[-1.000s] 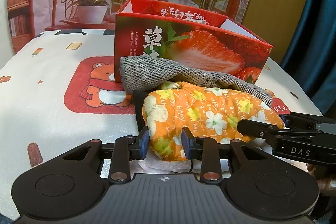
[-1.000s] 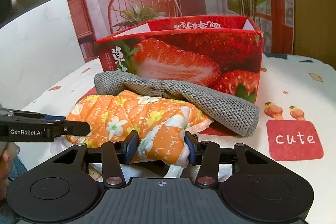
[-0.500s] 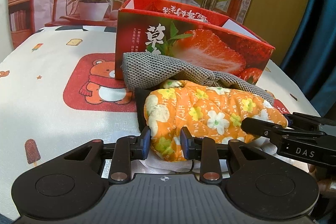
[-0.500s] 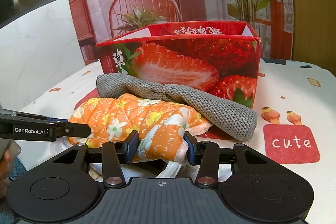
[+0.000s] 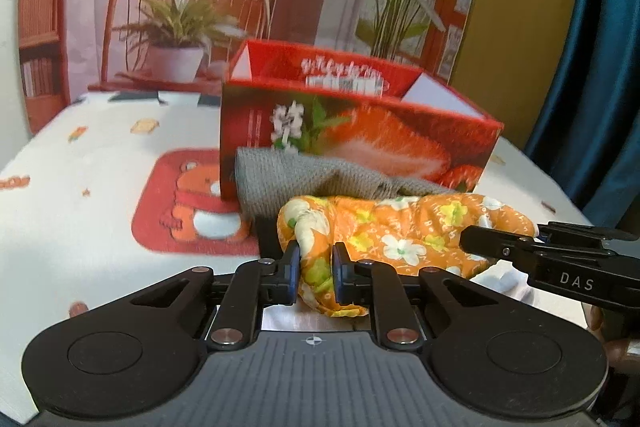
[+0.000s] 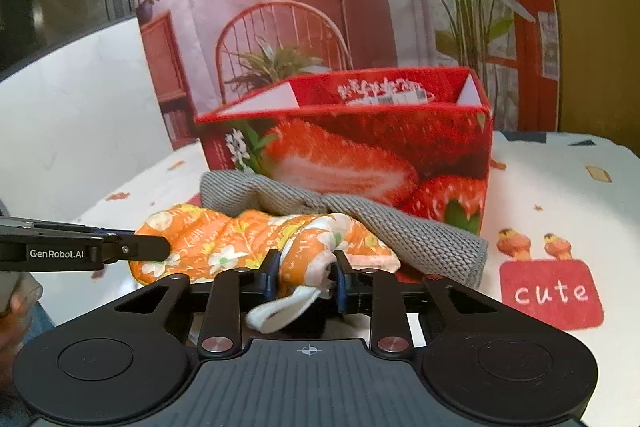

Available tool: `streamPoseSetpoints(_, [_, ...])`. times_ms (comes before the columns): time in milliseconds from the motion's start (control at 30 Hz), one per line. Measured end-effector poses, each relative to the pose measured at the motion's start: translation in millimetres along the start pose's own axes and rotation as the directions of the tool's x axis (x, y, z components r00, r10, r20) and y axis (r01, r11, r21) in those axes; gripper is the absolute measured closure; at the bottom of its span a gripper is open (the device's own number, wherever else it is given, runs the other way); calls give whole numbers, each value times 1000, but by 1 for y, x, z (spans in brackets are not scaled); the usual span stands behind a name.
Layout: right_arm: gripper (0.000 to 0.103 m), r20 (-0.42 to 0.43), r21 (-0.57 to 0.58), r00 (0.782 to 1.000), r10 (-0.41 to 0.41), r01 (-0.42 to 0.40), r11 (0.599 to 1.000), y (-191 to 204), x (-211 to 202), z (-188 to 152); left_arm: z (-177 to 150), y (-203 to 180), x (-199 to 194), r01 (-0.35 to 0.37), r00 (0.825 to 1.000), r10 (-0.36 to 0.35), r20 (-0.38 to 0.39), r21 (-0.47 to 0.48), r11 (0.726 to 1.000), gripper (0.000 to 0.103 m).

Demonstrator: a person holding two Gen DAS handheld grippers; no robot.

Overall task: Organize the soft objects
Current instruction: 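Lift the orange floral pouch with both tools over the red box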

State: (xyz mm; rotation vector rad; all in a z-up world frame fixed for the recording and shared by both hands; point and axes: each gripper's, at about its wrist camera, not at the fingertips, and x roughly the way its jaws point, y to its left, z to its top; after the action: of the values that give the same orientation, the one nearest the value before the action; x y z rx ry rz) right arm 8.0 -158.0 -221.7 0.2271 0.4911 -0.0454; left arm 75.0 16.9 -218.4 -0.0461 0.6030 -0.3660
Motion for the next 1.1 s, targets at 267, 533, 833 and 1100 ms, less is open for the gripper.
streamPoseSetpoints(267, [81,85,-24,995,52,-51,998,5,-19,34,32,-2,-32,-2,993,1,115,10,1000,86])
streamPoseSetpoints(533, [81,163,-39,983,90,-85,996,8,-27,82,78,-6,-52,11,977,-9,212,-9,1000,86])
streamPoseSetpoints(833, [80,192,-57,979,67,-57,997,-10,-4,144,138,-22,-22,-6,962,-3,273,32,999,86])
streamPoseSetpoints(1100, [80,144,-53,989,16,-8,999,-36,47,177,168,-23,35,-33,972,22,232,44,998,86])
